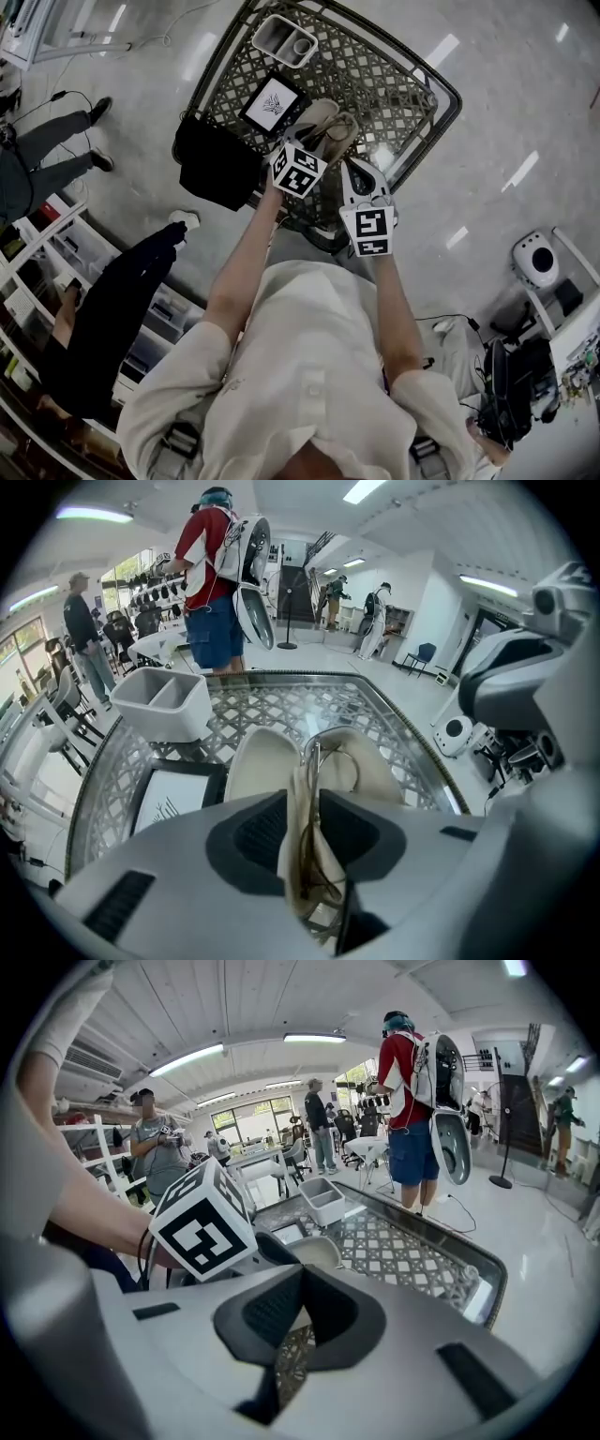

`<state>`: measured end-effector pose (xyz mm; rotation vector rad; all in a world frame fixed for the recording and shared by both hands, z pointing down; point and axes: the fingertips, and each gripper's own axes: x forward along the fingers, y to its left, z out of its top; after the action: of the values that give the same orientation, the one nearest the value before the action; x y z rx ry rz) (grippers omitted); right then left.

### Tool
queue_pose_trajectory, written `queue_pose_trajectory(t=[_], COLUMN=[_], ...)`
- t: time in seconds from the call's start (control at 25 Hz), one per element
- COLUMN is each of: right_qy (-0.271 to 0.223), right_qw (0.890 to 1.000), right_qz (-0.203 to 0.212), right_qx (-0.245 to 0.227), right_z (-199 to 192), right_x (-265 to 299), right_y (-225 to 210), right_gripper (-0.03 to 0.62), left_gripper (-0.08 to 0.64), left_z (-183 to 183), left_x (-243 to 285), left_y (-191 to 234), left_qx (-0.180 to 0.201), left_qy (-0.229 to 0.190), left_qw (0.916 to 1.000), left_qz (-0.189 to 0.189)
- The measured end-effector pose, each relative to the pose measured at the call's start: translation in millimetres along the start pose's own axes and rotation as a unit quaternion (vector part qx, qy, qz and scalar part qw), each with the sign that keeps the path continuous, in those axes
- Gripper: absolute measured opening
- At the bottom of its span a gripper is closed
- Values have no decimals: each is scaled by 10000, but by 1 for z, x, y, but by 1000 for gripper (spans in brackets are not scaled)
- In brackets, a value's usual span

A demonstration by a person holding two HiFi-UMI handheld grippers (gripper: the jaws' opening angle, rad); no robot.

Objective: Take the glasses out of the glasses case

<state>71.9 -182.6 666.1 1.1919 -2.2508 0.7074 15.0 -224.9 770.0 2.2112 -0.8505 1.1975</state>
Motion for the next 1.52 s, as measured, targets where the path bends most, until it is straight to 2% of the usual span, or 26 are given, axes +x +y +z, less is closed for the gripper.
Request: queue_pose_trajectory(t=[0.12,0.28,0.56,0.8,1.08,1.2,1.52], right_qy=[8,41,61,54,51,52,50], right_qw=[10000,10000,10000,10000,9999,9999,9998], right_qz=[-7,-21,-35,-52,-62,-87,-151], right_qx=[10,-1,14,37,61,60,104], right_z=[-1,-5,-9,-9,-11,-12,-19], right_x=[0,-3,-2,-3,-7,-9,-14], right_y=[-1,-3,-4,-3,-2,-3,-6], right_gripper=[6,6,6,6,6,6,6], left_gripper=[130,136,141,140,132,77,34], left_z=[-2,-1,-4,-9,-10,-12,-16], left_x=[3,3,7,11,8,11,17], left_y=[3,-2,-6,2,-6,-11,-12], left_qx=[77,492,956,1070,1621,1898,1750], left_qy=[90,176,287,477,618,680,721], left_qw=[9999,9986,9950,9930,9848,9794,9817], left_qz=[5,-50,3,119,44,141,193])
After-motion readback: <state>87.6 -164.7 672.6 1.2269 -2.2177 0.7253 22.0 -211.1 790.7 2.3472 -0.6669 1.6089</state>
